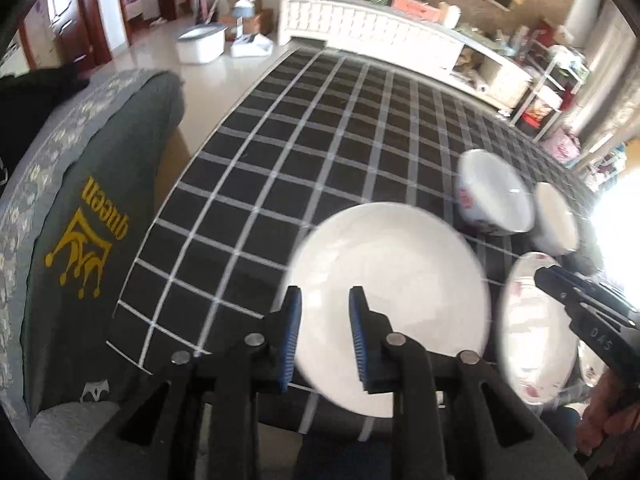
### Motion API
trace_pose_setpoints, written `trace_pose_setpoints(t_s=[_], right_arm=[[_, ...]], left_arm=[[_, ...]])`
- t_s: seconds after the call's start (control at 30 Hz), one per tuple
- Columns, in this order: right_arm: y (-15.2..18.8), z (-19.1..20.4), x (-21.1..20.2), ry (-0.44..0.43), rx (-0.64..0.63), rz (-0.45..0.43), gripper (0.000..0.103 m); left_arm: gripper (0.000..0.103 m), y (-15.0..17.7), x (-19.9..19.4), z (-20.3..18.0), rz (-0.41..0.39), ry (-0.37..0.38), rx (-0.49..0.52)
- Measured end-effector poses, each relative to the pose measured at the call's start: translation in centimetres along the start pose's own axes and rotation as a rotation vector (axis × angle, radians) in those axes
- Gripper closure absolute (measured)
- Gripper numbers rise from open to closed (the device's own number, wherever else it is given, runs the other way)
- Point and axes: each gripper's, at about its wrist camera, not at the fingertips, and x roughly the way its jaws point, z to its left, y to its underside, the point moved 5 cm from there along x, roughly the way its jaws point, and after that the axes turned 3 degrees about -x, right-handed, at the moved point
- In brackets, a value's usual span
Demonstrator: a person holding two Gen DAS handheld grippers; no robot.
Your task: Organize plates and bowls
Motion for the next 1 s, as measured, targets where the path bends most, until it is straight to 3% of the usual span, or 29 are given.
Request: trace_pose_setpoints(t_s=[0.13,0.27,0.43,0.67,1.0], right_arm=[[0.9,-2.3,-2.1,0.037,0.027,-0.012,0.075],[2.2,-4.7,-3.5,0.073,0.059,-0.016,0.074],[3.6,-7.3,-4.2,0.122,0.072,-0.022,0.05],[4.8,-10.9,-3.1,0.154,0.091,0.006,0.05],[4.8,-13.9,-0.1,0.158,0.101,0.028,0.05]], left_arm=[[0.067,0.0,-1.6,-3.5,-0.028,0.033,0.068],[0.063,0.3,-2.4,-6.4,-0.035,0.077,0.118],[0.061,1.2,-1.9,-10.1,-0.016,0.108,0.194],[0.061,2.6,1.4,-13.8,0.043,0.134,0.255],[0.061,2.0,6.5,-16.6,0.086,0.144,0.31]])
